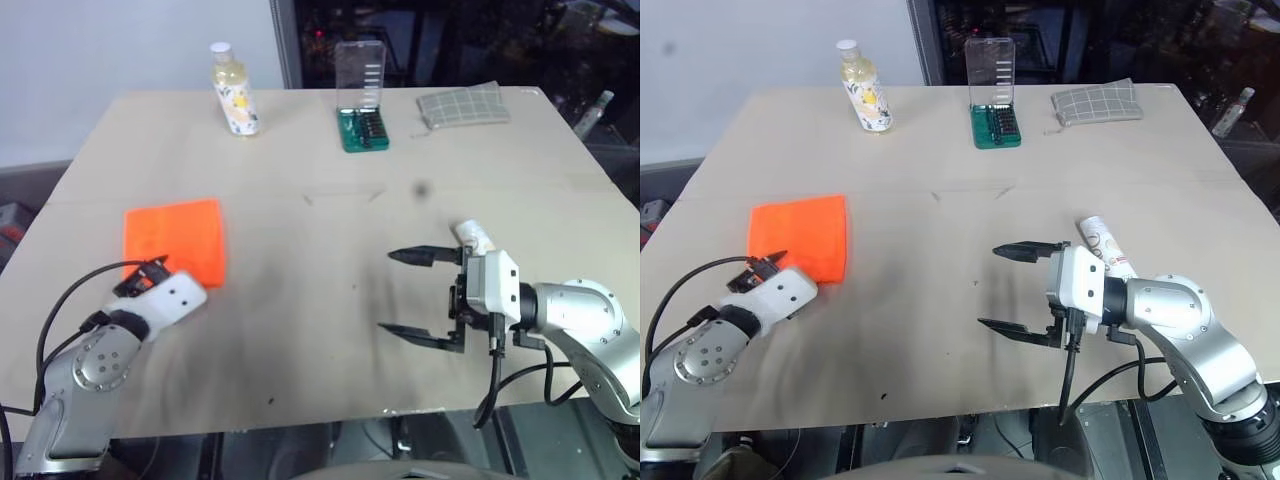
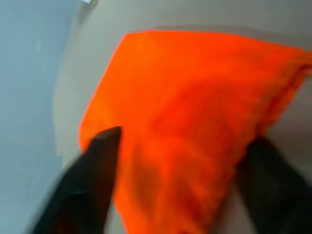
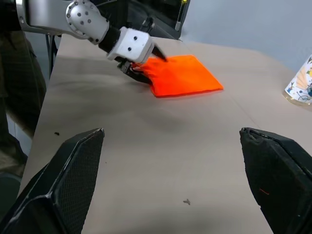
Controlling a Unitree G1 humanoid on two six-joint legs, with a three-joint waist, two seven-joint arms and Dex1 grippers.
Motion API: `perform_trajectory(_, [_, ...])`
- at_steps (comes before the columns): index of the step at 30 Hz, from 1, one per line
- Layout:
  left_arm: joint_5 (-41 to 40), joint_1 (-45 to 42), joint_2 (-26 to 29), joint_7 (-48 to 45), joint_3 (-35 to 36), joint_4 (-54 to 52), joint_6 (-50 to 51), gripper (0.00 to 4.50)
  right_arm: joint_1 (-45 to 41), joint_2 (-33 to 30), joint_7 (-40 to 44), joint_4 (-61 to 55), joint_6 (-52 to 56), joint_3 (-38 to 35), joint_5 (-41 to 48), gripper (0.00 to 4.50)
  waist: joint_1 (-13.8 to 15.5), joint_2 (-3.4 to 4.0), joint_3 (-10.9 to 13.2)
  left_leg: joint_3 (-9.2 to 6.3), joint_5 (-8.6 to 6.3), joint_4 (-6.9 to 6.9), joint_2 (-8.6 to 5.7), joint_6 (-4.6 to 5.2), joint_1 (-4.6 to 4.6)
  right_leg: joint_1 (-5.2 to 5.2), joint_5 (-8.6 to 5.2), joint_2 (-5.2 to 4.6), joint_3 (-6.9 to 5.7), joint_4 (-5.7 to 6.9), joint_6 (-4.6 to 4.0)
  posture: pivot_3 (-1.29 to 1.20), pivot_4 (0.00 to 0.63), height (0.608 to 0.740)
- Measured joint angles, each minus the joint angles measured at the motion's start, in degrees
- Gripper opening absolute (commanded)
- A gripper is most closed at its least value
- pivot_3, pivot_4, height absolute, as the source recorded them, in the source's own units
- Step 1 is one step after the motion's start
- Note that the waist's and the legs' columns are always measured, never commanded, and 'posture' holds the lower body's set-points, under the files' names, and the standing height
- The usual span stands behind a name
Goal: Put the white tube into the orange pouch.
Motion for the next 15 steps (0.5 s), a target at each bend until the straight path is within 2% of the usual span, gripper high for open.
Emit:
perform_trajectory(2, [-1.9, 0.1, 1.4, -1.8, 0.1, 0.9, -1.7, 0.55, -0.3, 0.1, -0.1, 0.0, 0.0, 0.0, 0.0, 4.50, 0.0, 0.01, 0.0, 0.00, -0.03, 0.00, 0.00, -0.05, 0.00, 0.00, 0.00, -0.03, 0.02, 0.00, -0.01, 0.00, 0.150, 0.740])
perform_trajectory(4, [-4.9, -0.5, 1.9, -4.0, 0.5, 1.6, -2.5, 0.02, -0.7, 0.3, -0.3, 0.0, 0.1, 0.2, -0.1, 4.50, 0.0, 0.01, 0.0, -0.01, -0.08, 0.00, 0.00, -0.14, 0.00, 0.00, 0.00, -0.05, 0.02, 0.00, -0.01, 0.00, 0.150, 0.740])
perform_trajectory(7, [-15.4, -5.8, 3.2, -12.5, 0.8, 2.8, 0.6, 0.02, -1.2, 0.9, -1.4, 0.6, 0.7, 1.1, -1.2, 4.50, 0.2, 0.02, 0.0, -0.10, -0.08, 0.14, -0.01, -0.15, -0.05, 0.02, 0.01, -0.03, -0.09, 0.03, -0.03, 0.00, 0.150, 0.740])
perform_trajectory(8, [-16.4, -6.4, 3.3, -13.3, 0.8, 2.8, 1.2, 0.02, -1.2, 0.9, -1.5, 0.7, 0.8, 1.3, -1.3, 4.50, 0.2, 0.02, 0.0, -0.10, -0.08, 0.15, -0.01, -0.14, -0.06, 0.02, 0.02, -0.02, -0.12, 0.04, -0.03, 0.00, 0.150, 0.740])
perform_trajectory(11, [-27.0, -13.3, 4.1, -20.3, 0.8, 2.3, 13.3, 0.02, -0.8, 1.2, -3.0, 1.3, 1.6, 1.8, -2.1, 4.50, 0.1, 0.01, 0.0, -0.09, 0.05, 0.24, -0.04, 0.08, -0.06, 0.03, 0.02, 0.24, -0.18, 0.09, -0.01, 0.00, 0.150, 0.740])
perform_trajectory(12, [-32.0, -16.7, 4.5, -22.3, 0.8, 1.4, 20.6, 0.02, -0.7, 1.4, -4.4, 1.4, 2.2, 1.9, -3.2, 4.50, 0.0, 0.02, 0.0, -0.08, 0.06, 0.26, -0.05, 0.09, -0.05, 0.04, 0.03, 0.27, -0.17, 0.12, 0.00, 0.00, 0.150, 0.740])
perform_trajectory(15, [-40.1, -23.6, 4.8, -24.2, -0.3, -0.1, 33.7, 0.02, -0.3, 1.4, -8.7, 2.2, 5.1, 2.0, -6.7, 4.50, -0.1, 0.01, 0.0, -0.04, 0.08, 0.28, -0.07, 0.10, -0.03, 0.03, 0.05, 0.33, -0.10, 0.18, 0.04, 0.00, 0.150, 0.740])
